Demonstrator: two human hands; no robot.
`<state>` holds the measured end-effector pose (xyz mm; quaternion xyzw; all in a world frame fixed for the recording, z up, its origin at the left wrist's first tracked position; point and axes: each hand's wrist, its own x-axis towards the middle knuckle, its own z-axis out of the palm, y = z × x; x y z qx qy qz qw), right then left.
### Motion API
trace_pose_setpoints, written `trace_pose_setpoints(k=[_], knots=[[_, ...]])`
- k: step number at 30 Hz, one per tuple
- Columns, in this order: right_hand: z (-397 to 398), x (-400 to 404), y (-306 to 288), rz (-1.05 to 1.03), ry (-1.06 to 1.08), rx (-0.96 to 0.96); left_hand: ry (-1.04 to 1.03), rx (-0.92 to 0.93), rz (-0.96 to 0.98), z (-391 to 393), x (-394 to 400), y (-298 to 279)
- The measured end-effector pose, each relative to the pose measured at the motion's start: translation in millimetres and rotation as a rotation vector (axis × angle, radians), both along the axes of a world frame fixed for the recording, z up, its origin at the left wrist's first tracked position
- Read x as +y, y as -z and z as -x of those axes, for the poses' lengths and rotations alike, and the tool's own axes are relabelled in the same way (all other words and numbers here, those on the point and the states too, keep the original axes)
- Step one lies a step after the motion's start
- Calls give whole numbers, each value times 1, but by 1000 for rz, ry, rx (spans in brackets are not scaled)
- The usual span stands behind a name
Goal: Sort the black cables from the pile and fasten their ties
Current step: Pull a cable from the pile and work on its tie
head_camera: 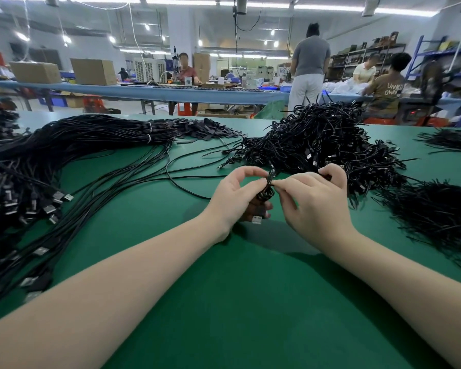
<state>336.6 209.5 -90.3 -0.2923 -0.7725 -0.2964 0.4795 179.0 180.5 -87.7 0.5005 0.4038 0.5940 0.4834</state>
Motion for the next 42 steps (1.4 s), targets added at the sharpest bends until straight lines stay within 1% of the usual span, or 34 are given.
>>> trace_pose_setpoints(k=[5, 9, 11, 14, 18, 20, 22, 24, 25, 27, 29, 30, 32, 36, 39, 42], knots=[[-2, 0, 1, 165, 13, 74, 39, 26, 18, 1, 0, 0], [-4, 0, 1, 232, 34, 77, 68, 147, 5, 1, 2, 4], [-4, -1, 0, 262, 29, 82, 48, 160, -25, -1, 3, 6], [-4, -2, 0, 266, 29, 72, -50, 204, -151, -1, 2, 7], [-3, -4, 0, 320, 30, 99, -249, 421, -311, 1, 2, 7], [-1, -4, 0, 306, 26, 126, -263, 403, -322, -1, 2, 7], [1, -5, 0, 293, 15, 160, -227, 325, -301, -4, 2, 7], [2, -5, 0, 278, 1, 164, -252, 323, -303, -5, 1, 7], [2, -4, -1, 233, 4, 146, -272, 327, -287, -5, 1, 6], [0, -3, -1, 87, 13, 81, -251, 266, -193, -4, 1, 5], [-3, -2, -1, -23, 13, 21, -127, 123, -35, -2, 2, 2], [-4, -1, -1, -44, 10, -3, -76, 76, 28, 0, 2, 1], [-3, -1, 0, -17, 0, -19, -19, 57, 67, 1, 1, 0], [-1, -1, -1, 128, -15, 83, 14, 63, 40, -2, 0, 0], [-2, 0, 0, 215, -7, 118, -6, 156, -65, -2, 2, 6], [-1, 0, 1, 244, -18, 103, -55, 211, -151, 0, 2, 9]])
